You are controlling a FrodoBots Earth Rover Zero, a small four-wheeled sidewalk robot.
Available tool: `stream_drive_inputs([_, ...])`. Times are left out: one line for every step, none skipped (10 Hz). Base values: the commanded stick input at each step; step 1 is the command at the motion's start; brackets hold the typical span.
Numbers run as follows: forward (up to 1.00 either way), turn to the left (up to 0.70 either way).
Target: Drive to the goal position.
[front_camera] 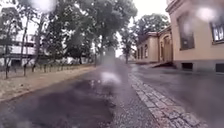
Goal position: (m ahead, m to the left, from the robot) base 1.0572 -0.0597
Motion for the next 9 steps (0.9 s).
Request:
stream_drive_inputs([0.7, -0.14])
stream_drive_inputs([0.7, -0.14])
stream_drive_inputs([0.7, -0.14])
stream_drive_inputs([0.7, -0.14])
stream_drive_inputs([0.7, -0.14])
stream_drive_inputs([0.7, -0.14])
stream_drive_inputs([0.7, -0.14])
stream_drive_inputs([0.7, -0.14])
stream_drive_inputs([0.7, -0.14])
